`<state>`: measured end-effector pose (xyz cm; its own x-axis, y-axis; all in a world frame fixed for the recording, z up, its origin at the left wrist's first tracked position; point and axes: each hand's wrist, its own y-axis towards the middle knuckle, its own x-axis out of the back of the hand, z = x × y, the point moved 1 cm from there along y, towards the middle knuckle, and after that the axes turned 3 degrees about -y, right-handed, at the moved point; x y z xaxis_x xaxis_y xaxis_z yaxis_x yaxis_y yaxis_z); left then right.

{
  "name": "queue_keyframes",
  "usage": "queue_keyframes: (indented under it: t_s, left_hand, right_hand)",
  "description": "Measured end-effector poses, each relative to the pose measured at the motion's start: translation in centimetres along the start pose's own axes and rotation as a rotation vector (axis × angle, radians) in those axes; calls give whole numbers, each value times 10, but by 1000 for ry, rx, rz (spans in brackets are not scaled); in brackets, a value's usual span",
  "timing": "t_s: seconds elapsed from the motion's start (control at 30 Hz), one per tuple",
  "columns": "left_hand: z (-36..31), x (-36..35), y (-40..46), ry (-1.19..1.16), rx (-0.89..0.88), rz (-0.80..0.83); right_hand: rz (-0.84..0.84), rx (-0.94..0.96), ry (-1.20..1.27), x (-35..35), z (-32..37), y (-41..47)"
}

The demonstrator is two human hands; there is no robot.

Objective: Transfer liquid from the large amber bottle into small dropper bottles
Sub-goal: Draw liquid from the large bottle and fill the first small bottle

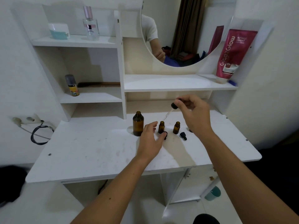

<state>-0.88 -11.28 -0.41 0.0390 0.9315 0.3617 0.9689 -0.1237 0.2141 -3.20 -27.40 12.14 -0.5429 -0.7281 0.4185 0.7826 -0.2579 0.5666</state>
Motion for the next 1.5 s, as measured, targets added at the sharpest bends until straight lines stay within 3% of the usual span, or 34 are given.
queue_keyframes:
  t_s: [0.5,1.03,1.33,1.5]
  left_hand:
    - [8,-10,24,-1,-79,-71]
    - [7,-11,25,34,-46,-62]
    - [3,8,7,42,25,87]
    - [12,37,-19,85,4,106]
  right_hand:
    - [75,-44,-23,-27,-21,-3]
    - [57,16,-71,-28,-8,-4]
    - [-79,123,-12,-9,27,3]
    - [-69,138,69,-22,49,6]
